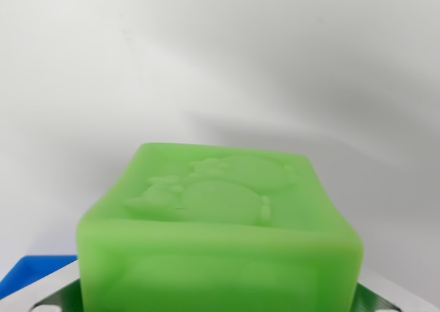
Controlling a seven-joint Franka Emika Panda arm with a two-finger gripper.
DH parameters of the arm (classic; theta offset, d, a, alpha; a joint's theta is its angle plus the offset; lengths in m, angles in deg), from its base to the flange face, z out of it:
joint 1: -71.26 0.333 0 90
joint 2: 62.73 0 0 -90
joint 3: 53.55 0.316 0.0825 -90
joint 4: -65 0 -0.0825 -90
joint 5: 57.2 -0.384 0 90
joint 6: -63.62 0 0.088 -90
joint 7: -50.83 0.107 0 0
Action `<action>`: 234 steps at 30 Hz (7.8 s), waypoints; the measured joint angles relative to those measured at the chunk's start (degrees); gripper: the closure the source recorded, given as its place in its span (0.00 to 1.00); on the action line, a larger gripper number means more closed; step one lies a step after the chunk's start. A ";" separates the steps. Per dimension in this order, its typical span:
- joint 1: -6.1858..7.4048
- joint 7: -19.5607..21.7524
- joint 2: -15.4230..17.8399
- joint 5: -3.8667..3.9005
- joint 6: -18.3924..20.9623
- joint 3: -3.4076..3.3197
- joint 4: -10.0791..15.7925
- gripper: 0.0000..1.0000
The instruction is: Stack cube
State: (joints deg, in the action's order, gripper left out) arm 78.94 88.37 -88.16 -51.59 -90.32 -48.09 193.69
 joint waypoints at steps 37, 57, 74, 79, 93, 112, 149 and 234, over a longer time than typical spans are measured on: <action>0.70 0.63 12.30 -2.58 7.37 1.13 5.09 1.00; 2.21 4.75 17.47 -3.31 6.46 2.38 11.25 1.00; 3.71 8.02 21.67 -4.24 6.00 3.40 15.82 1.00; 4.07 8.71 21.69 -4.33 4.82 3.56 16.68 1.00; 4.11 10.38 15.12 -2.32 -1.34 3.16 16.69 1.00; 4.57 12.08 9.63 0.02 -6.19 2.19 16.19 1.00; 4.83 12.34 8.93 0.35 -6.81 1.89 16.05 0.00; 4.62 6.35 40.98 -7.77 34.43 2.80 6.08 0.00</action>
State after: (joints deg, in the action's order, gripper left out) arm 83.56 94.72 -47.18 -59.36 -55.88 -45.30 199.77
